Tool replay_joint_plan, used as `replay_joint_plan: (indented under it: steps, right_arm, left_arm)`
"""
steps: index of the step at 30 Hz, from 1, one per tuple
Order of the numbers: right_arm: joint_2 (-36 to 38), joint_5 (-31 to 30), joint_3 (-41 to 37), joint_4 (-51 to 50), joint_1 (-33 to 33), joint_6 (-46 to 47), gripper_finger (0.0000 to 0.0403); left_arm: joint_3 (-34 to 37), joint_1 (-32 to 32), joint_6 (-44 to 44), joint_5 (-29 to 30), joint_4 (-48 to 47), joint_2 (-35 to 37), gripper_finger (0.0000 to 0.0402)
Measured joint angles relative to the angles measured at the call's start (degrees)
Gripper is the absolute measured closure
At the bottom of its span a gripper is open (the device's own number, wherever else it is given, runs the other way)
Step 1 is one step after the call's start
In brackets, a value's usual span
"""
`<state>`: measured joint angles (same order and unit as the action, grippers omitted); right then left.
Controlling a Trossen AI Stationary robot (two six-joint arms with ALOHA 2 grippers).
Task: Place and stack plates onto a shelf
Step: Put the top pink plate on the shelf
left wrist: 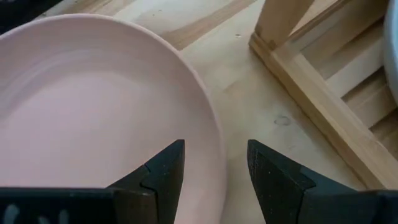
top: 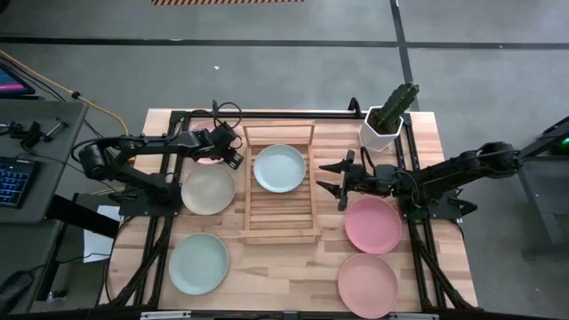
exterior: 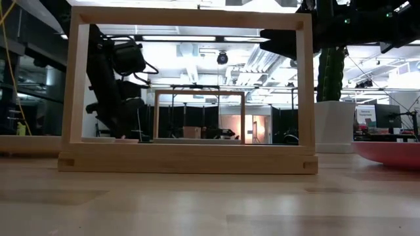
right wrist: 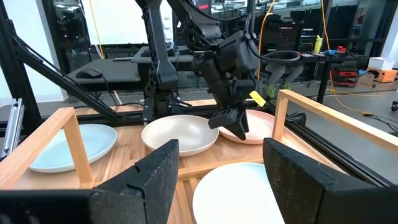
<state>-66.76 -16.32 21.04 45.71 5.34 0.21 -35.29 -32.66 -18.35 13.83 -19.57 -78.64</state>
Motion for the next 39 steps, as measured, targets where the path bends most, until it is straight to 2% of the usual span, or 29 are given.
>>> replay_joint_plan:
  steps: [15,19,23,25,28,33,39]
  right_arm:
    - [0.0,0.0,0.0,0.0,0.0,0.0,0.0185]
    - [0.0,0.0,0.0,0.0,0.0,0.0,0.0185]
    - [0.0,0.0,0.0,0.0,0.0,0.0,0.0185]
    - [0.0,0.0,0.0,0.0,0.0,0.0,0.0185]
    - [0.0,0.0,0.0,0.0,0.0,0.0,0.0185]
    - [0.0,0.0,0.0,0.0,0.0,0.0,0.0185]
    - [0.0,0.0,0.0,0.0,0.0,0.0,0.0185]
  left_arm:
    - [0.0,0.0,-0.5,1.8,3.2,-7.2,0.0244]
    - [0.0,0.0,-0.5,5.5,1.6,-7.0,0.0288]
    - [0.0,0.1,0.2,7.3,0.7,-6.2,0.0371]
    - [-0.1,0.1,0.9,7.7,0.7,-5.3,0.0390]
    - [-1.0,0.3,0.8,7.8,-2.1,-3.2,0.0387]
    - [-5.0,2.5,0.7,11.5,-10.6,3.2,0.0397]
    - [-14.1,8.3,0.9,21.8,-22.2,13.0,0.0399]
